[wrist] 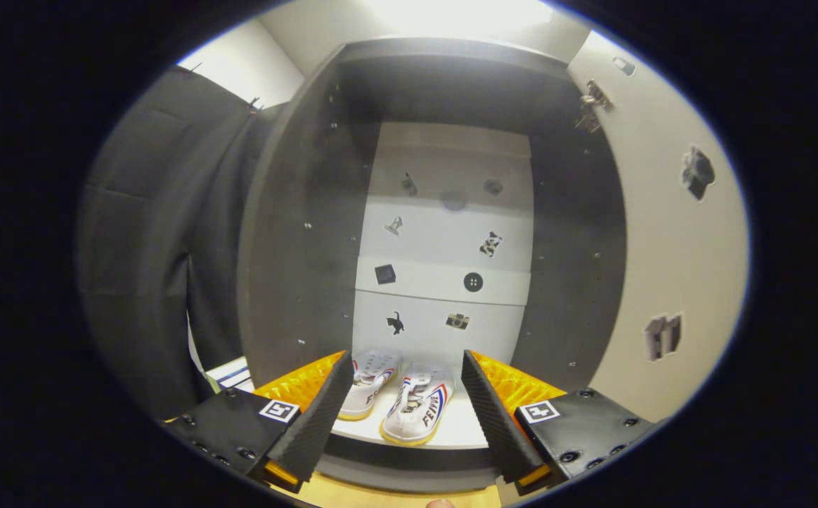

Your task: Open the shoe cabinet door, grab the shoes and put them into the shoe cabinet, then close the shoe cabinet door.

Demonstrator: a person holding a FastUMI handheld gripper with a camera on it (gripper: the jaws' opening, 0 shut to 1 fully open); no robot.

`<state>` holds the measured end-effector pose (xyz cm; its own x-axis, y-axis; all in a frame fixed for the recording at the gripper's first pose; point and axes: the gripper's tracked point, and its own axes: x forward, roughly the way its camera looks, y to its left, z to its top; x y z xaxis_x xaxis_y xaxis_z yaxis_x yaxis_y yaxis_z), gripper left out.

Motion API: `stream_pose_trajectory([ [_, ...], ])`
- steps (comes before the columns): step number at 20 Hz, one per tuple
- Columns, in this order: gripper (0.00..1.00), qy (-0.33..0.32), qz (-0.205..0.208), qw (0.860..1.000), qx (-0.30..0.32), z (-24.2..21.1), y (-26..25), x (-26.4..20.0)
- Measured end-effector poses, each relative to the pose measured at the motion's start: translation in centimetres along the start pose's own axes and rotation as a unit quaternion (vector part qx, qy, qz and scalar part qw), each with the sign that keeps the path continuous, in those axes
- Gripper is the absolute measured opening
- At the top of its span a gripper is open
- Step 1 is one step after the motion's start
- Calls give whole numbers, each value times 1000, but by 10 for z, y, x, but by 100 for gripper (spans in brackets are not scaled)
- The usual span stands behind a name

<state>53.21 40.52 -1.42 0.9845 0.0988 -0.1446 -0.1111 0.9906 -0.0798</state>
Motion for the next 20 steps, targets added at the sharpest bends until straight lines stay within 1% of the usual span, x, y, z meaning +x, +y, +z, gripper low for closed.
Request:
stream_pose_trajectory([
  [5, 97, -15, -3, 999, 30, 7, -4, -84],
  [8, 97, -20, -1, 999, 26, 6, -10, -133],
  [13, 97, -7, 10, 999, 39, -8, -18, -188],
  [15, 97, -2, 19, 999, 42, -13, -21, -212],
  [18, 97, 11, 47, 997, 56, -24, -21, -243],
  [20, 97, 10, 61, 997, 52, -25, -25, -265],
])
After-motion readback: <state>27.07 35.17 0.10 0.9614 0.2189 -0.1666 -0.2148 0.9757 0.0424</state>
